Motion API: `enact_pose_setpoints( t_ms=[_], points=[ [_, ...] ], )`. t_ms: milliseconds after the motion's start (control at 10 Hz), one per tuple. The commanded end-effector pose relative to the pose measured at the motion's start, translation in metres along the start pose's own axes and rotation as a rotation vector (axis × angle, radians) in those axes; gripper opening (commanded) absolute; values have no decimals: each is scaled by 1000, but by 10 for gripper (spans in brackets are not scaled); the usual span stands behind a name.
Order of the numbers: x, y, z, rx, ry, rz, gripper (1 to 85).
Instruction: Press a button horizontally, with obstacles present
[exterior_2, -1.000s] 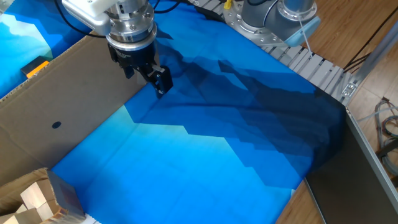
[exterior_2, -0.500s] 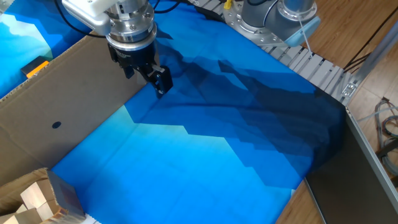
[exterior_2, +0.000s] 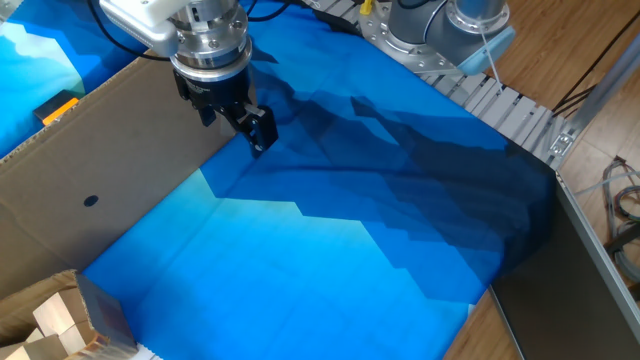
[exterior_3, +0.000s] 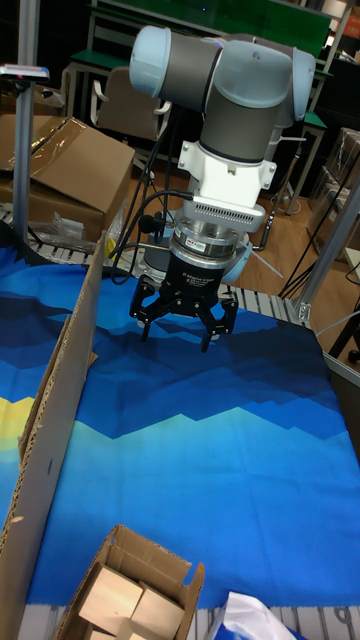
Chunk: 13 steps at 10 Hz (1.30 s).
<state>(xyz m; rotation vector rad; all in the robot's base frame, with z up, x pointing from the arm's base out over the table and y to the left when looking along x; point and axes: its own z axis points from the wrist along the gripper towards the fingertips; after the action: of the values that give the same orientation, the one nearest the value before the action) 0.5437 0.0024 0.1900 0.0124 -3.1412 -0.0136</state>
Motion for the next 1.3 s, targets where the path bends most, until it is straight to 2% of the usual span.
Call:
enact_pose_setpoints(
  t_ms=[0, 800, 1100, 1200],
  points=[
    [-43, 18, -4, -66, -161, 114, 10],
    [-42, 18, -4, -58, -156, 118, 10],
    [-36, 14, -1, -53, -149, 116, 10],
    [-28, 12, -1, -53, -138, 113, 10]
  ],
)
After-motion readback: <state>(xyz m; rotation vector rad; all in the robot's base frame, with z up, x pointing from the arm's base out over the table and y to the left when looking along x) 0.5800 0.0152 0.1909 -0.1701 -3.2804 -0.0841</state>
